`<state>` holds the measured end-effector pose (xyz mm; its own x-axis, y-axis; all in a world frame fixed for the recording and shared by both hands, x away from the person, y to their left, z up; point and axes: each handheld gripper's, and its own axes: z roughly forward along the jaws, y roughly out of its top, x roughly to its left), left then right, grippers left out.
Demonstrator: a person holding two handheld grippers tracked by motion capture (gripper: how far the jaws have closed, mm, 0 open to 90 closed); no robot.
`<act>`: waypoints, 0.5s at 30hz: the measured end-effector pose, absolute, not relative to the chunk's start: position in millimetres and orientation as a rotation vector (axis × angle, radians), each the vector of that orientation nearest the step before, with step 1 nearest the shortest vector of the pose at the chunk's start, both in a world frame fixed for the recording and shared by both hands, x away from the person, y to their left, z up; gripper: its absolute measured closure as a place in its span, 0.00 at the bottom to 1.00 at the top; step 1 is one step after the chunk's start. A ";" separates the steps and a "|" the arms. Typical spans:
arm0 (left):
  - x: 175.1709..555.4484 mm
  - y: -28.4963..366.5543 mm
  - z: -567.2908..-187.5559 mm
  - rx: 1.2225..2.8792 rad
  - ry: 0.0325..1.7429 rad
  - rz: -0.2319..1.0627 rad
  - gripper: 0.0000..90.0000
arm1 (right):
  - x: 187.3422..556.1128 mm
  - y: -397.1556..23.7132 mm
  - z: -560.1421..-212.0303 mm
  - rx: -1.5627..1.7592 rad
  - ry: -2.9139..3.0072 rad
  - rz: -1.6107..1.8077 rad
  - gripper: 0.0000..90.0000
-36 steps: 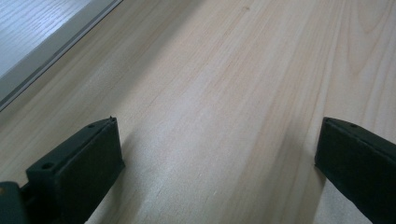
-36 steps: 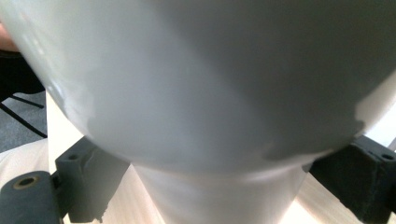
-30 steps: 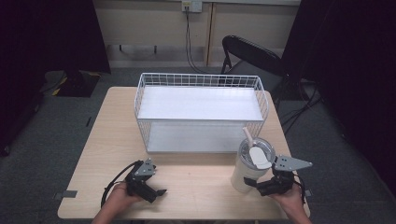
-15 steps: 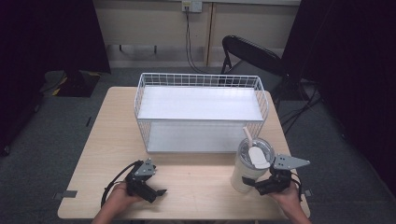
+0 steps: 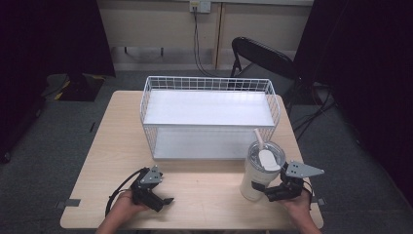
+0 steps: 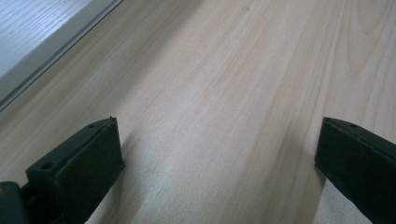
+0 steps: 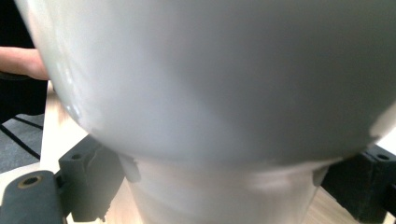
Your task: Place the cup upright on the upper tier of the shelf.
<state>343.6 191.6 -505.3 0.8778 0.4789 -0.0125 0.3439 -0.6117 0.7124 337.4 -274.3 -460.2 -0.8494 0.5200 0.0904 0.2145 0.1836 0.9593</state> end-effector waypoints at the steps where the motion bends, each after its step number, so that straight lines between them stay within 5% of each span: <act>1: 343.6 191.6 -505.3 2.286 0.589 0.230 0.00 | 336.0 -275.3 -460.5 0.704 2.196 1.719 0.11; 15: 343.6 191.6 -505.3 2.285 0.589 0.230 0.00 | 333.1 -281.6 -444.0 0.690 2.139 1.770 0.11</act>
<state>343.6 191.6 -505.3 0.8777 0.4790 -0.0127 0.3440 -0.6114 0.7126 333.1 -281.6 -444.0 -0.8468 0.5251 0.0852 0.1819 0.1353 0.9740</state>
